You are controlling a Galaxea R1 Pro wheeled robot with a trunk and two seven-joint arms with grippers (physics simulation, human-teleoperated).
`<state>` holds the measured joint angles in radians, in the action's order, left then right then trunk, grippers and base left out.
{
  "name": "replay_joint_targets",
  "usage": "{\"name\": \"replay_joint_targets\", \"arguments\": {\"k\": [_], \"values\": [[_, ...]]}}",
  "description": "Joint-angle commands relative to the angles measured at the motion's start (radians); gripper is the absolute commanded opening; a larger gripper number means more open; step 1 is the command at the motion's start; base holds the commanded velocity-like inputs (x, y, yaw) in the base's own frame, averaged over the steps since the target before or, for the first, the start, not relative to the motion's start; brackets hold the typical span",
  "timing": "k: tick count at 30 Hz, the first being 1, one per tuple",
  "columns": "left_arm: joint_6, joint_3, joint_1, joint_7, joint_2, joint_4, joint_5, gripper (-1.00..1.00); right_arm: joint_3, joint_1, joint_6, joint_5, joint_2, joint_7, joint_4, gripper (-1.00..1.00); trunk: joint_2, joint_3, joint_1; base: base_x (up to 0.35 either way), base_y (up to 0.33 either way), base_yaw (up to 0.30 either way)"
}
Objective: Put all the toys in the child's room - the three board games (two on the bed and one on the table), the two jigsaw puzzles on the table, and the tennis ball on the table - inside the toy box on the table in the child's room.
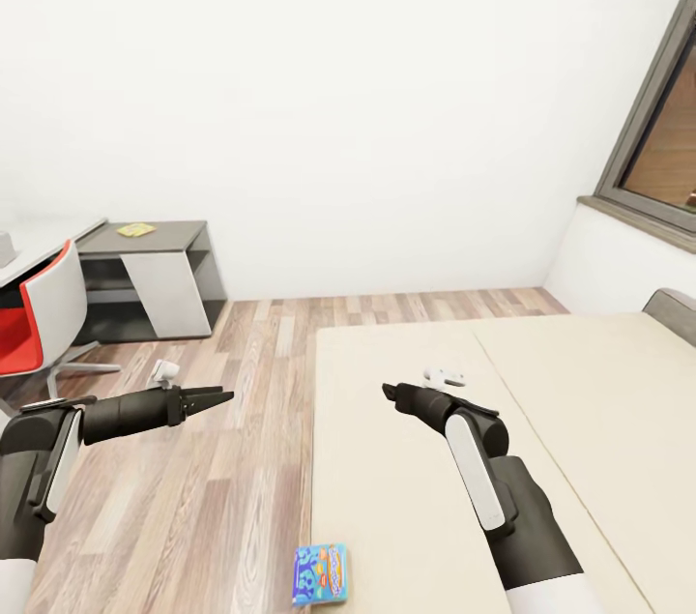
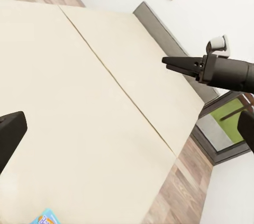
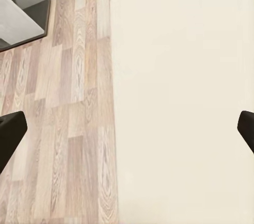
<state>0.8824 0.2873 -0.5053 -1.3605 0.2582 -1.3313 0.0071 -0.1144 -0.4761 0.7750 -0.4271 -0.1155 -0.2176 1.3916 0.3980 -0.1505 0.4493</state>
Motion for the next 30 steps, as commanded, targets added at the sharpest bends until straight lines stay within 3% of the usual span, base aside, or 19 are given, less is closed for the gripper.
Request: {"name": "replay_joint_targets", "arguments": {"k": [1,9,22,30], "values": [[0.010,0.000,-0.001,-0.003,0.000,0.000,0.001,1.00,-0.001,-0.001,0.002,-0.009,0.000,-0.010,0.000,1.00,0.002,0.000,0.001,0.000,0.000,0.000],[0.010,-0.001,-0.001,-0.002,0.000,0.000,0.000,1.00,-0.004,-0.001,-0.057,-0.003,0.004,-0.009,-0.055,1.00,0.002,0.013,0.001,0.000,0.000,0.000],[0.010,-0.002,-0.001,0.043,0.000,0.000,-0.001,1.00,-0.002,-0.002,-0.197,0.007,0.008,-0.007,-0.300,1.00,0.002,0.034,0.001,0.000,0.000,0.000],[0.010,-0.001,-0.001,0.073,-0.001,0.000,-0.001,1.00,-0.004,-0.002,-0.218,0.007,0.008,-0.006,-0.332,1.00,0.002,0.047,0.001,0.000,0.000,0.000]]}}
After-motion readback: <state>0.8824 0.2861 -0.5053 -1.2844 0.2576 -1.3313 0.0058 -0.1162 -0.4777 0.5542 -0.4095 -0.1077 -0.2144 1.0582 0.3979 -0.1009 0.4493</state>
